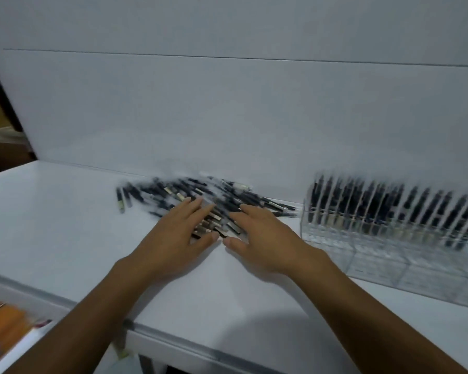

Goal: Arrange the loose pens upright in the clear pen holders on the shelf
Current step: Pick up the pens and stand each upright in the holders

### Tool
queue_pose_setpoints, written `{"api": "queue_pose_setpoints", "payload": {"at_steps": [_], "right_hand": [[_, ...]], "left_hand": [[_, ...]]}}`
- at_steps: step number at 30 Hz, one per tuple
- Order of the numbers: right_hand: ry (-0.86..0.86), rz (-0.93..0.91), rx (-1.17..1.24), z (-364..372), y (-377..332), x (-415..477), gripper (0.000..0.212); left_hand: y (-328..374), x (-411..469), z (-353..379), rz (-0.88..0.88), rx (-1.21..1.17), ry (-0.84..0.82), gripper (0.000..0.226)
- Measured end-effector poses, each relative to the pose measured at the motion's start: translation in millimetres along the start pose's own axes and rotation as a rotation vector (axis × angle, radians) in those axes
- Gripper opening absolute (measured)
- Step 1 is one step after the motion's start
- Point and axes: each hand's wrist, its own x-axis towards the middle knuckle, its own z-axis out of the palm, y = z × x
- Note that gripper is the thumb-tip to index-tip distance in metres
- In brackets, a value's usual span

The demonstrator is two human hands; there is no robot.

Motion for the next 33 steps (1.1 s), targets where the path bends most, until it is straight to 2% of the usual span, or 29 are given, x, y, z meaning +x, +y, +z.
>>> {"api": "queue_pose_setpoints", "payload": {"at_steps": [5,10,14,18,25,30,33], "right_hand": [[0.035,0.025,-0.084,27.2,2.2,11.0,0.058],[0.184,0.014,-0.106,28.5,0.1,14.7,0.038],[0.241,0.024,-0.048,31.2,0.7,18.3,0.028],[0.247,0.048,0.013,33.2,2.1,18.9,0.024],[0.260,0.109,0.244,32.8,1.3,15.2,0.014],[0.214,0.191,0.604,33.2,-1.6,15.6,0.002],[0.204,0.256,0.843,34.6,-3.7,16.6,0.006]], "left_hand": [[-14.4,-8.4,1.3,-0.051,-0.047,-0.100,0.069],[-21.7,-13.1,6.4,0.043,-0.110,0.020,0.051],[-25.6,-8.4,0.6,0.100,-0.081,0.111,0.036],[-31.0,-0.4,-6.0,0.208,-0.033,0.065,0.028],[-31.4,18.9,-25.3,0.261,0.128,-0.132,0.032],[-32.7,34.8,-34.1,0.296,0.119,-0.297,0.027],[-31.9,41.2,-37.2,0.283,0.130,-0.354,0.022]]}}
